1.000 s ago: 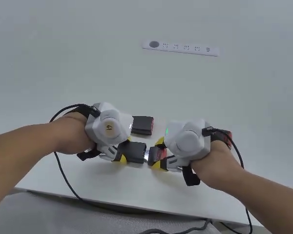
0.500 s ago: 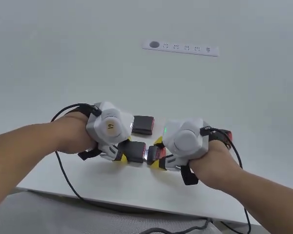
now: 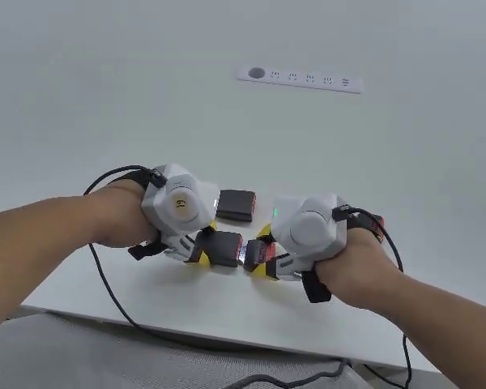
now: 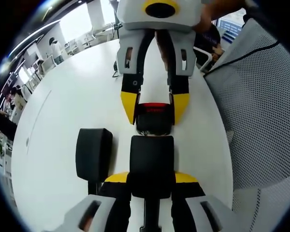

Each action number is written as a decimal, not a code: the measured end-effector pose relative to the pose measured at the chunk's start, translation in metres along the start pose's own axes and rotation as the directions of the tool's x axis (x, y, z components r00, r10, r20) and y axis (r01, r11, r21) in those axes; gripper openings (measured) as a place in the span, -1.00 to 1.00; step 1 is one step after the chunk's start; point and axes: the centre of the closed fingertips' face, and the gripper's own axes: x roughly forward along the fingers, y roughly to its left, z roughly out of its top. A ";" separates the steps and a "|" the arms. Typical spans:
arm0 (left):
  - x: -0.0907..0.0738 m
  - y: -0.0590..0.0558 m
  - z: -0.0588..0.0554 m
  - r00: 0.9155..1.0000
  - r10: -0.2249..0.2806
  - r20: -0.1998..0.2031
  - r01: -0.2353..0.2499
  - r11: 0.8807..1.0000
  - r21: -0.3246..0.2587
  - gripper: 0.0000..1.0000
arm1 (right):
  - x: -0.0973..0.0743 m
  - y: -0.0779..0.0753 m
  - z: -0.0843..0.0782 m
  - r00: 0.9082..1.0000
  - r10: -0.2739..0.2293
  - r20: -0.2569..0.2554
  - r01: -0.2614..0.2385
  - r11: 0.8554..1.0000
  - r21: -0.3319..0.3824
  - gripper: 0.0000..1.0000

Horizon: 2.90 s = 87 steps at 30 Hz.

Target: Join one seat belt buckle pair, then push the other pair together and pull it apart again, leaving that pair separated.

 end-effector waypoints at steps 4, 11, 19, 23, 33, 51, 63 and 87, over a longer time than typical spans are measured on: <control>0.000 0.000 0.000 1.000 0.005 0.001 -0.005 1.000 -0.007 -0.37 | 0.000 0.000 0.001 1.000 -0.001 -0.002 0.001 1.000 0.003 -0.42; 0.000 -0.001 0.001 1.000 0.007 -0.001 -0.007 1.000 -0.013 -0.37 | 0.000 -0.001 0.000 1.000 0.002 0.002 -0.002 1.000 0.004 -0.41; 0.001 -0.001 0.000 1.000 0.007 -0.005 -0.007 1.000 -0.017 -0.37 | 0.002 -0.002 -0.001 1.000 -0.003 0.004 0.003 1.000 0.013 -0.40; 0.000 -0.002 0.001 1.000 0.006 -0.005 -0.006 1.000 -0.021 -0.36 | 0.002 -0.002 -0.001 1.000 -0.004 0.002 0.004 1.000 0.013 -0.40; 0.000 -0.003 0.003 1.000 0.013 -0.017 -0.013 0.999 -0.033 -0.34 | 0.003 -0.003 -0.001 1.000 0.007 -0.019 -0.007 1.000 0.017 -0.37; 0.000 0.001 0.001 0.998 0.055 -0.040 -0.057 0.997 -0.050 -0.26 | 0.000 0.000 -0.002 1.000 -0.010 -0.016 0.010 0.999 0.037 -0.34; -0.016 -0.001 0.009 0.997 0.075 -0.027 -0.077 0.996 -0.050 -0.14 | -0.019 0.004 0.011 1.000 -0.020 0.022 0.019 0.999 0.040 -0.34; -0.027 0.050 0.034 0.989 0.142 0.045 -0.139 0.987 -0.077 -0.05 | -0.072 -0.036 -0.040 0.993 -0.113 -0.046 0.115 0.992 0.050 -0.39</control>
